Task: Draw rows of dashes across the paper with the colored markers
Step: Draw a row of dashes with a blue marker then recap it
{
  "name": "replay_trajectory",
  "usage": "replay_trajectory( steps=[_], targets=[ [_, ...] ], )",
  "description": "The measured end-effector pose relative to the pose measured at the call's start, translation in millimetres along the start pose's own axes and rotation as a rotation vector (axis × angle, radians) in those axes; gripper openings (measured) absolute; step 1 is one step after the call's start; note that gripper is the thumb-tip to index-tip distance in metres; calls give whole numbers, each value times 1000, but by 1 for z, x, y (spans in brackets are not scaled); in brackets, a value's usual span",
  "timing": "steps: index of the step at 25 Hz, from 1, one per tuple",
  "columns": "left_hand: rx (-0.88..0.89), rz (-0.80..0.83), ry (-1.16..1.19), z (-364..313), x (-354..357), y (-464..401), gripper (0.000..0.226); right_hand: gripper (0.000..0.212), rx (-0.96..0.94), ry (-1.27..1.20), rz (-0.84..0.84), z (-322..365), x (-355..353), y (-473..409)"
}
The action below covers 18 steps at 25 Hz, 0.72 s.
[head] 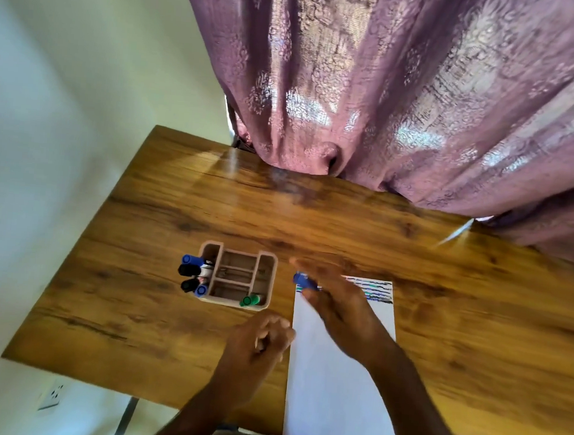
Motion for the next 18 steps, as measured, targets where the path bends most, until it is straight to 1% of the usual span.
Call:
replay_trajectory(
  steps=[1, 2, 3, 4, 5, 7, 8, 9, 10, 11, 12, 13, 14, 16, 18],
  targets=[
    [-41, 23, 81, -2, 5, -2, 27, 51, 74, 26, 112, -8, 5, 12],
    [-77, 58, 130, -4, 10, -5, 27, 55, 145, 48, 219, -14, 11, 22],
    [-91, 82, 117, -5, 15, -8, 21, 54, 199, 61, 293, -20, 17, 30],
    [-93, 100, 61, -7, 20, -10, 13, 51, 232, 60, 325, -24, 19, 36],
    [-94, 108, 5, -8, 22, -12, 14, 46, 252, 41, 323, -27, 17, 40],
    [-140, 110, 18, -8, 23, -17, 20, 33, 310, 11, 251, -36, 2, 46],
    [-173, 104, 94, -6, 22, -18, 18, 27, 347, -28, 178, -40, -7, 50],
    [-203, 108, 169, -5, 20, -19, 14, 20, 388, -135, 71, -46, -14, 55],
    [-225, 133, 226, -4, 19, -20, 11, 15, 422, -321, -62, -50, -16, 60],
    [-242, 191, 239, -4, 21, -20, 10, 14, 447, -544, -194, -53, -14, 64],
    [-254, 266, 204, -5, 25, -20, 11, 13, 454, -749, -277, -54, -9, 66],
    [-261, 331, 150, -6, 30, -20, 13, 12, 458, -868, -301, -54, 0, 66],
    [-269, 362, 104, -8, 35, -20, 16, 18, 468, -897, -272, -52, 10, 65],
    [-347, 370, 108, -8, 40, -23, 20, 38, 484, -806, -201, -47, 28, 62],
    [-476, 401, 270, -8, 44, -25, 23, 46, 486, -739, -276, -47, 34, 59]
  ],
)
Point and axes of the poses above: each hand's wrist, its own y-axis away from the middle knuckle, its own x-axis out of the palm, z = x × y, the point moved 2 cm from there along -y, towards the middle knuckle, and after that the axes turned 5 degrees about z, right-handed, at the moved point
